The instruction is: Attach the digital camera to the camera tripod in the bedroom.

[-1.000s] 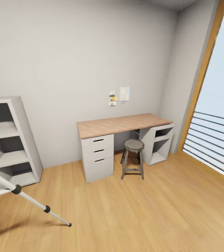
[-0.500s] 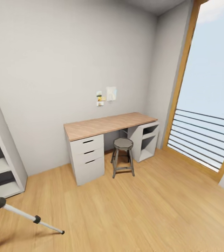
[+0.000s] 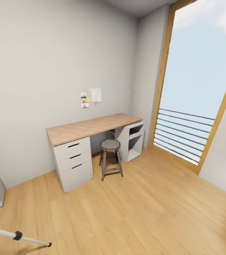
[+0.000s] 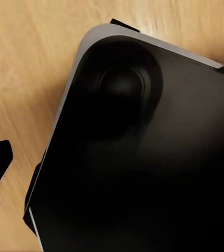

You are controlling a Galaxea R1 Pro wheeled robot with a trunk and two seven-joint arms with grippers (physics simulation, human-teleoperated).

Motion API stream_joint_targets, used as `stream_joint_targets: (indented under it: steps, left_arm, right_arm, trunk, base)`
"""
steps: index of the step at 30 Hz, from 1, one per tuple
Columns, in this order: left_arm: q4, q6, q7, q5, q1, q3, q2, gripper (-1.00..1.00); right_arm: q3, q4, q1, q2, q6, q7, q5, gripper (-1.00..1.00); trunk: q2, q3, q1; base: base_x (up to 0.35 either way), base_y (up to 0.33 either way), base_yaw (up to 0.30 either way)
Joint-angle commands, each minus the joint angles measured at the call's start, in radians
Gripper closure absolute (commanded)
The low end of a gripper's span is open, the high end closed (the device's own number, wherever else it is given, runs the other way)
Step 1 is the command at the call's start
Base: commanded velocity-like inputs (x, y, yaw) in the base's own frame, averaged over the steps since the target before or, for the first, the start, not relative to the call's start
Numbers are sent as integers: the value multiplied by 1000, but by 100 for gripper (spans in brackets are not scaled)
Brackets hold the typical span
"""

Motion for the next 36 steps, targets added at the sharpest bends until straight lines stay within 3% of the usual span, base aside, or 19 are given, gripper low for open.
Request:
stream_joint_targets:
  steps: [1, 18, 29, 36]
  left_arm:
    - [0, -2, 0, 0, 0, 5, 0, -100]
    - [0, -2, 0, -2, 0, 4, -1, -100]
    - [0, -3, -3, -12, 0, -3, -2, -100]
    - [0, -3, -2, -12, 0, -3, -2, -100]
  right_arm:
    - [-1, 0, 0, 0, -2, 0, 9, -100]
    - [-2, 0, 0, 0, -2, 0, 10, -100]
    - [-2, 0, 0, 0, -2, 0, 10, -100]
    - [-2, 0, 0, 0, -2, 0, 10, -100]
  trunk:
    - [0, -1, 0]
    - [0, -1, 0]
    - [0, -1, 0]
    - [0, -1, 0]
  base:
    - [0, 0, -282]
    - [0, 2, -282]
    - [58, 242, -282]
    - [20, 68, -282]
